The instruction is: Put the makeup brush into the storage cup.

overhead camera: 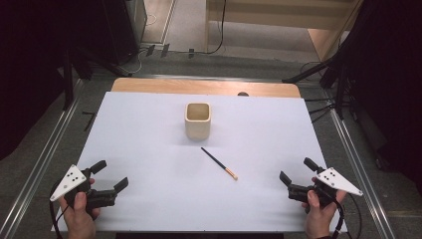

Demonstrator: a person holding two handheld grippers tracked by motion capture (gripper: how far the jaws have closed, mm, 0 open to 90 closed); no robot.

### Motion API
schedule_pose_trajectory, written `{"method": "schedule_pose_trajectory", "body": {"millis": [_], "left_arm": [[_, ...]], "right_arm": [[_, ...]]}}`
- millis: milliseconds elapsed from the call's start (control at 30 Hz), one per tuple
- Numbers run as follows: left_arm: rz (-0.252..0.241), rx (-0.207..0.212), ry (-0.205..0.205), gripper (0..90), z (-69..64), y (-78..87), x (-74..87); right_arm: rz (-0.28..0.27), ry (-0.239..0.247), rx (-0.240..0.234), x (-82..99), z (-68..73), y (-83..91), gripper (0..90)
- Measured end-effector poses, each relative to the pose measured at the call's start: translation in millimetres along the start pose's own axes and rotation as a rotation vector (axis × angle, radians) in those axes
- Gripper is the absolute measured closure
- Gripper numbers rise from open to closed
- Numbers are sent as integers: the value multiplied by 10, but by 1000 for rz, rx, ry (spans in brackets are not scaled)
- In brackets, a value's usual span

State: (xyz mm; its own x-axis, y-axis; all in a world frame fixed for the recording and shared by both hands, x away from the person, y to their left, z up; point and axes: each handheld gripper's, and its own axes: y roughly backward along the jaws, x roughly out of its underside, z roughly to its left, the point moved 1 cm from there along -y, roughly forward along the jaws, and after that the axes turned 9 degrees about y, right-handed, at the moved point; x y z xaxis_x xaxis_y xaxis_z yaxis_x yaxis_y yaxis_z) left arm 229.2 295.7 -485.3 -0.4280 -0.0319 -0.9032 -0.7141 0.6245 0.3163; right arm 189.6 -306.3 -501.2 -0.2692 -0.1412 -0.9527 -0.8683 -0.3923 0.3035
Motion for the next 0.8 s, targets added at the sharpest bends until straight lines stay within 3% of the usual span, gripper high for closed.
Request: {"method": "schedule_pose_trajectory", "body": {"millis": [400,533,800], "left_arm": [[5,2,2,0,5,-26,4],[6,1,4,0,3,-35,3],[8,4,0,0,-5,-35,3]], "right_arm": [[24,19,2,-67,66,-46,0],[45,37,-17,-149,117,-99,0],[71,28,-50,-323,174,-254,0]]}}
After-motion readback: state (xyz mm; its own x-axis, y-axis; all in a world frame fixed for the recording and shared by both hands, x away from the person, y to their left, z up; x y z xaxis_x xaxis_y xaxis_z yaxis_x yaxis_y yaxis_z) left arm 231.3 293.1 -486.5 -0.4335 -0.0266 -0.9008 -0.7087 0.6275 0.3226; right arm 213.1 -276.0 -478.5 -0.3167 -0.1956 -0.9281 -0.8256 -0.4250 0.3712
